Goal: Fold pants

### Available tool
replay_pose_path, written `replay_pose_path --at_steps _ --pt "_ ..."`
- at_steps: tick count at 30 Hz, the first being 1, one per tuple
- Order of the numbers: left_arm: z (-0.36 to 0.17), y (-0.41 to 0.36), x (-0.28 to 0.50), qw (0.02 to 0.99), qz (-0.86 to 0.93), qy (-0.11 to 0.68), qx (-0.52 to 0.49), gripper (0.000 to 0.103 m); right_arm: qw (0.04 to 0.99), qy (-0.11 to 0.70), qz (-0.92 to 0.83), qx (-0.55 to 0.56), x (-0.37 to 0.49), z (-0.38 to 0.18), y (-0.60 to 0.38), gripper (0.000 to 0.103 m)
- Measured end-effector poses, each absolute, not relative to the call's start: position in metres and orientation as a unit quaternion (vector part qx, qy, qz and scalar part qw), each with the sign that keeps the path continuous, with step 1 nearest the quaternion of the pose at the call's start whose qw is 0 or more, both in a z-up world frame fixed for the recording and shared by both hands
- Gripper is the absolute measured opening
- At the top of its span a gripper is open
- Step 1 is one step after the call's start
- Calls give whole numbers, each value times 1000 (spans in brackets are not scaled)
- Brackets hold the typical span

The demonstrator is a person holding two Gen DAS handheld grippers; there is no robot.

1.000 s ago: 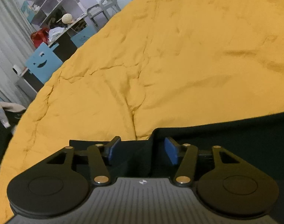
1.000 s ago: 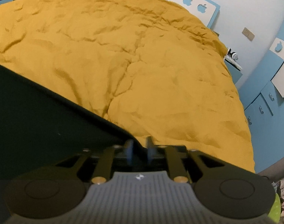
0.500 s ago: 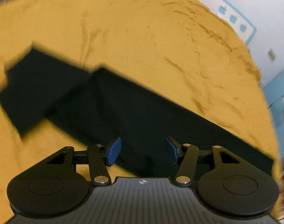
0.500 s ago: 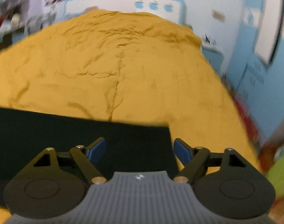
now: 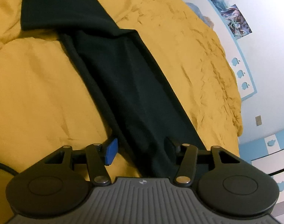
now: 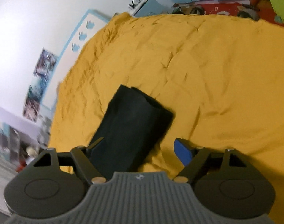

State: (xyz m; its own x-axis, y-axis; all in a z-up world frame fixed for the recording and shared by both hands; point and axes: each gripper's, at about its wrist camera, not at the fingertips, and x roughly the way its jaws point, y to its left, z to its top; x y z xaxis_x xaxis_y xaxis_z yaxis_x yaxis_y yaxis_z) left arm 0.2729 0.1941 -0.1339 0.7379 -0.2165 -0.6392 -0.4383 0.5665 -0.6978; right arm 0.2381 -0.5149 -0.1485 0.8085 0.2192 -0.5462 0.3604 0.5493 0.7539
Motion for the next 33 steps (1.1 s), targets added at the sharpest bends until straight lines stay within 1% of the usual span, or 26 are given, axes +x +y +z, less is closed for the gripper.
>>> replay_pose_path --at_steps 1,2,3,4,5,6,8,9,10,15,20,23,28,33 --pt "-135 193 275 813 72 352 -459 50 824 300 -40 479 242 -153 -514 74" --pt "-137 191 277 814 75 349 -459 45 822 296 -42 485 246 -158 -513 69" --pt "-139 191 279 813 81 347 -461 33 819 294 -45 491 249 -163 -514 66" --pt "-141 190 278 812 88 343 -464 20 816 291 -46 497 253 -169 -513 57" --pt "-145 188 274 811 92 341 -467 15 814 288 -50 502 255 -174 -512 49" --pt "-146 188 273 810 94 338 -470 9 811 285 -54 508 256 -178 -513 45" --pt "-142 189 272 811 94 332 -473 5 804 277 -59 523 256 -182 -514 23" --pt "-137 189 271 816 94 330 -466 5 798 275 -58 534 255 -181 -517 20" --pt "-129 187 273 824 92 328 -453 4 797 269 -54 538 255 -176 -521 12" --pt "-97 182 282 836 103 331 -425 4 842 255 -35 474 261 -115 -518 5" --pt "-76 174 277 837 109 336 -418 4 848 251 -48 465 251 -65 -525 4" --pt "-69 166 268 831 106 356 -414 4 846 251 -61 466 230 -44 -537 4" --pt "-69 150 230 816 100 382 -423 4 826 276 -90 483 168 -35 -562 4" --pt "-68 134 188 809 92 386 -434 4 814 281 -111 496 91 -36 -585 4"
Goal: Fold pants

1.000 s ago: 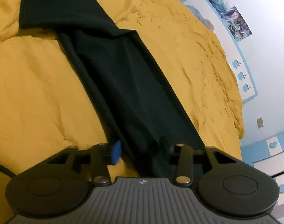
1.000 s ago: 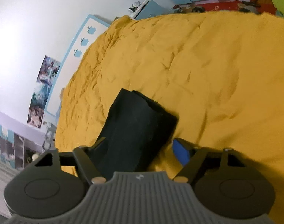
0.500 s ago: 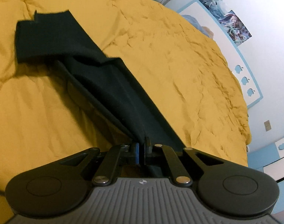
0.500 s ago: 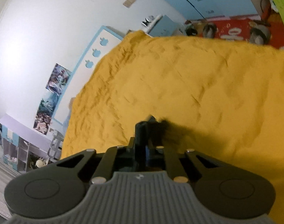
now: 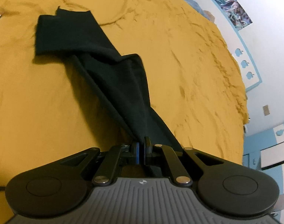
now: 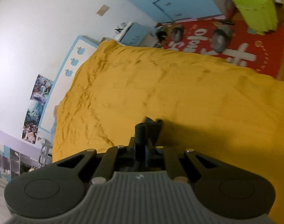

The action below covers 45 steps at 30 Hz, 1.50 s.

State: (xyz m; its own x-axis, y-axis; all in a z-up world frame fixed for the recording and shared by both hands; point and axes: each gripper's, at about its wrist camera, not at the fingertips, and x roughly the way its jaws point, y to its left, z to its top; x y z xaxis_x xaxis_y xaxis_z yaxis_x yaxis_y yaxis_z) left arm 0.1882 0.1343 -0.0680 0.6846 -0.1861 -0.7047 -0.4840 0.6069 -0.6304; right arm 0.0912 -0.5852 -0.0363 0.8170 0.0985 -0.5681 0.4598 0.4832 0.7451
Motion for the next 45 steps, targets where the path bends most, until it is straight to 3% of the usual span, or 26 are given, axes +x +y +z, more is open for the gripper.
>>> replay_pose_path --at_steps 5,13,16,17,20,21,24,27,30,35,42,44,45 --pt "-79 128 172 816 92 393 -414 4 806 299 -132 493 36 -47 -600 4" --pt "-99 129 174 821 84 422 -375 7 806 349 -156 451 36 -86 -598 6" --pt "-99 127 173 824 71 444 -345 16 809 368 -166 428 42 -88 -594 14" --pt "-97 130 170 822 63 448 -346 18 811 369 -166 423 41 -87 -594 22" --pt "-83 143 163 819 49 448 -355 39 826 383 -174 375 42 -68 -588 44" --pt "-77 149 160 822 46 443 -355 46 836 386 -175 350 41 -58 -585 47" --pt "-57 170 153 836 42 428 -341 47 861 390 -167 281 41 -28 -571 50" --pt "-35 187 155 859 33 428 -281 47 880 392 -143 227 50 -2 -548 50" --pt "-14 195 160 888 56 431 -148 52 895 397 -89 182 69 19 -514 50" --pt "-19 213 166 906 19 423 -12 60 909 410 -2 82 112 23 -442 49" --pt "-67 216 167 903 11 427 45 60 901 427 58 53 156 -29 -357 46" --pt "-79 216 169 902 23 426 64 43 900 428 64 52 164 -41 -337 46" --pt "-81 217 169 904 26 421 68 20 900 428 67 53 169 -46 -328 45"
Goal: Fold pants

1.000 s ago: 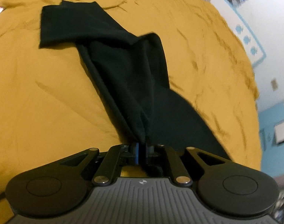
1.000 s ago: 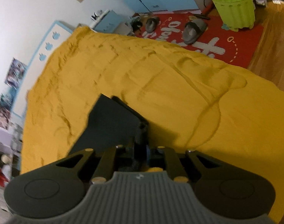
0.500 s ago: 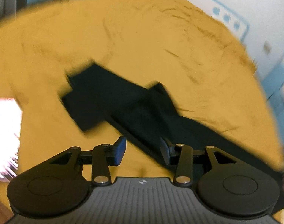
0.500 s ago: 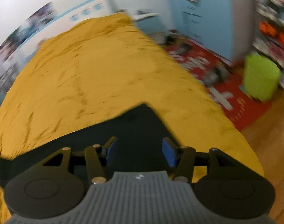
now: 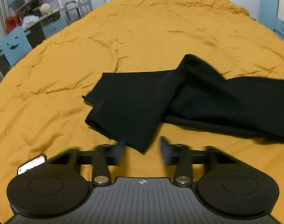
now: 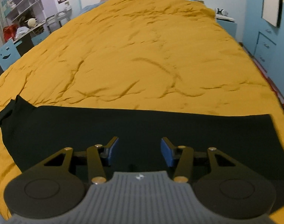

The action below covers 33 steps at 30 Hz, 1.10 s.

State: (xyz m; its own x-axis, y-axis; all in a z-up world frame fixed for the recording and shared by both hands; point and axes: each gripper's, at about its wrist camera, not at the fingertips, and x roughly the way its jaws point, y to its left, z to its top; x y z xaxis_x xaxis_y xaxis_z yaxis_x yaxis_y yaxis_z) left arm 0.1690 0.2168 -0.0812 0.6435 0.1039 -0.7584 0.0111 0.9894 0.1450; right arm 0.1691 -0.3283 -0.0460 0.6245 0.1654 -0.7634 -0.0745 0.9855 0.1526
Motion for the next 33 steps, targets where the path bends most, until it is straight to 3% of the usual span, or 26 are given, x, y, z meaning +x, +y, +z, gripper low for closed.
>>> replay_pose_path --at_steps 1,3,10,18,20,22,26,28,33 --pt "-81 219 170 906 19 417 62 5 899 430 68 51 173 -51 -319 45" --pt "-70 227 173 916 6 398 49 1 898 432 66 42 179 -59 -307 44" --pt "-20 268 228 928 32 368 47 1 901 431 49 11 193 -66 -297 43" --pt "-38 303 316 914 77 397 32 2 902 430 35 11 200 -70 -301 41" --pt "-47 306 322 917 101 386 26 8 901 432 33 12 199 -72 -303 41" --pt "-50 309 324 917 121 380 14 28 901 432 31 13 195 -72 -304 41" --pt "-43 325 298 913 141 378 -62 33 902 431 30 13 187 -71 -306 41" --pt "-39 337 276 902 141 389 -124 49 904 427 33 6 182 -69 -305 41" --pt "-59 374 230 848 146 395 -322 56 908 416 40 7 167 -64 -302 41"
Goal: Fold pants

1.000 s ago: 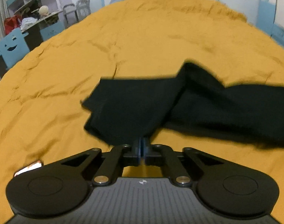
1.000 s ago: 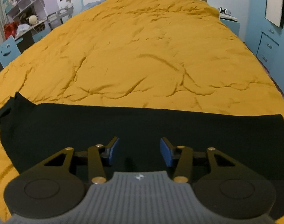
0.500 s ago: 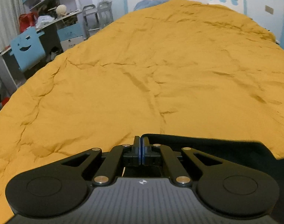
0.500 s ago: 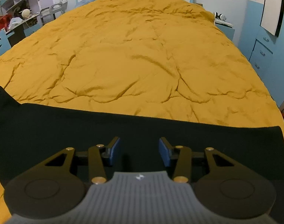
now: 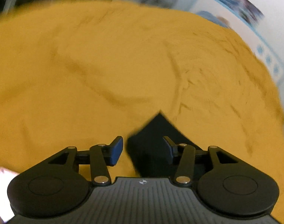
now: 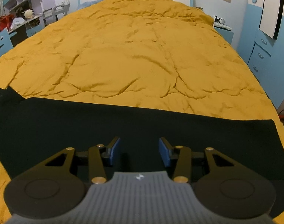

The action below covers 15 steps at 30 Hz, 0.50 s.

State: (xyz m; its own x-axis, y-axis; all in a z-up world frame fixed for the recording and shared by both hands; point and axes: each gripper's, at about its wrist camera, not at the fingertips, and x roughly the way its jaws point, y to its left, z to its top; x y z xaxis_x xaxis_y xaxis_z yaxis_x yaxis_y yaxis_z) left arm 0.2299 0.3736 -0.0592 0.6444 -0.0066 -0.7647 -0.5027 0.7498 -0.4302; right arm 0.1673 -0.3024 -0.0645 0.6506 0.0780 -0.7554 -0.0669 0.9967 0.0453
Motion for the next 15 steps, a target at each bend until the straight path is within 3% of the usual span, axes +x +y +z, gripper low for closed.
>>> replay_pose_path --at_steps 6,8,9,10,15 --pt "-98 378 217 822 160 347 -421 53 909 415 40 5 151 -62 -306 41" --pt "-101 376 220 824 160 334 -429 36 910 413 30 4 142 -58 -312 41" --pt "-100 374 222 826 161 333 -425 14 911 412 26 3 137 -56 -316 42" --pt "-95 371 223 831 164 333 -414 3 911 412 19 2 133 -54 -320 42" --pt "-43 366 209 878 157 290 -346 3 910 415 -3 11 124 -53 -337 42"
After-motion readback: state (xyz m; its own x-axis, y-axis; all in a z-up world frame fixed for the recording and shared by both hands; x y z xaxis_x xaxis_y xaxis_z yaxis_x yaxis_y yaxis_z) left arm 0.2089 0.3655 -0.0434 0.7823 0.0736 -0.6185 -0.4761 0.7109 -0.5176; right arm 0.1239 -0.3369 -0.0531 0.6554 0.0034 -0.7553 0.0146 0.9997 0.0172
